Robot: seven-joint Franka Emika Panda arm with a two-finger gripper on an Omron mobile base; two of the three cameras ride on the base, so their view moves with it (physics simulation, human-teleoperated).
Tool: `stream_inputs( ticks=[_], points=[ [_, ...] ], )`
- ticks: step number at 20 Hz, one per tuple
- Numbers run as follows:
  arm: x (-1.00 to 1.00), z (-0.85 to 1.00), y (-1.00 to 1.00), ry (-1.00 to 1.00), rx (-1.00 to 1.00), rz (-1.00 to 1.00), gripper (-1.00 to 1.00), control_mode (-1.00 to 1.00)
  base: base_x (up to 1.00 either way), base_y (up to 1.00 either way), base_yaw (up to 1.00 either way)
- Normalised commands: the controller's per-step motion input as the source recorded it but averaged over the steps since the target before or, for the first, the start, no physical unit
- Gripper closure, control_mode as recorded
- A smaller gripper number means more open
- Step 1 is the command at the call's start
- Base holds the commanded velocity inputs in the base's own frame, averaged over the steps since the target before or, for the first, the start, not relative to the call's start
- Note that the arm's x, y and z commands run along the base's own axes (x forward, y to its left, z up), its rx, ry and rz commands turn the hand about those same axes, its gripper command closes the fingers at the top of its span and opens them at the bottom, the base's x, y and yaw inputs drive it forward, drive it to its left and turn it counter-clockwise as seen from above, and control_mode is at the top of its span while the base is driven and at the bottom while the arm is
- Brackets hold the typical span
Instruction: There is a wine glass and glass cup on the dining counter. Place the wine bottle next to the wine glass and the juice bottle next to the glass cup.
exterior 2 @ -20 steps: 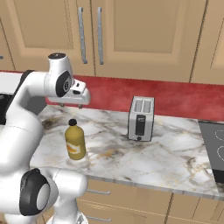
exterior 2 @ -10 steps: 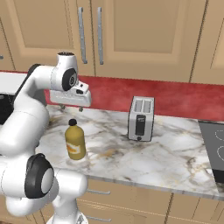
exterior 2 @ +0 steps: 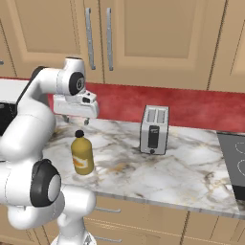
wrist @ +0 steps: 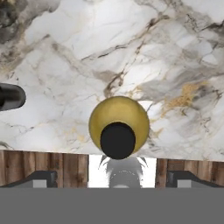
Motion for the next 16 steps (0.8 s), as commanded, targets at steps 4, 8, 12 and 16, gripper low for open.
stream_inputs(
  ticks=[4, 8, 12, 16],
  points=[
    [0.0, -0.17, 0.0, 0.07, -0.01, 0.0, -1.0, -1.0, 0.0, 0.0, 0.0],
    [0.0, -0.2, 0.0, 0.07, -0.02, 0.0, -1.0, -1.0, 0.0, 0.0, 0.0],
    [0.0, -0.22, -0.02, 0.05, -0.05, 0.0, -1.0, -1.0, 0.0, 0.0, 0.0],
    [-0.03, -0.17, 0.0, 0.0, -0.07, 0.0, -1.0, -1.0, 0.0, 0.0, 0.0]
  ],
)
